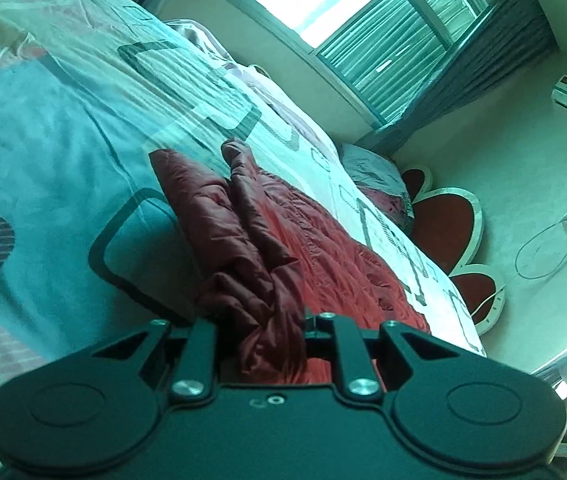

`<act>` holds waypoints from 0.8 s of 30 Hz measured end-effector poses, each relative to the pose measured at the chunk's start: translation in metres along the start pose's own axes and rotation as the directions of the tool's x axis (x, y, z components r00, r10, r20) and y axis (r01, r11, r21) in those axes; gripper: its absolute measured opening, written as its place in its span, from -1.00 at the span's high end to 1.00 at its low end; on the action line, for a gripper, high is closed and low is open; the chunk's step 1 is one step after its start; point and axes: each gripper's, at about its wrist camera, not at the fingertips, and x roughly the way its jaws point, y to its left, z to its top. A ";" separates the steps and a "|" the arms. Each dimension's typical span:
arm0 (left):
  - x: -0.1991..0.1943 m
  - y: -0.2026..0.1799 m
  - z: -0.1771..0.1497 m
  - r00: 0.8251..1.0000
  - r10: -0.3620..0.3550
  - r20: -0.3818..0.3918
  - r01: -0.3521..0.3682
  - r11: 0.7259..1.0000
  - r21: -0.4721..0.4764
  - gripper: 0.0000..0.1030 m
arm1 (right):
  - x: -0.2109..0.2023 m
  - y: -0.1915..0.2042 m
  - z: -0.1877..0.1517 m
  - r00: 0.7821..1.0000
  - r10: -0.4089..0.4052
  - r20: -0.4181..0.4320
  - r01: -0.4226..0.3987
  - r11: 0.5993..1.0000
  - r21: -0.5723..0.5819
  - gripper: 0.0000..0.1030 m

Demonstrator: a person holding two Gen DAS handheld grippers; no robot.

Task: Fold large clothes

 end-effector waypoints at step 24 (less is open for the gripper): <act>-0.020 -0.104 -0.011 0.988 0.113 0.107 -0.132 0.973 0.191 0.67 | 0.008 -0.035 0.018 0.991 0.026 -0.130 -0.038 0.995 -0.090 0.94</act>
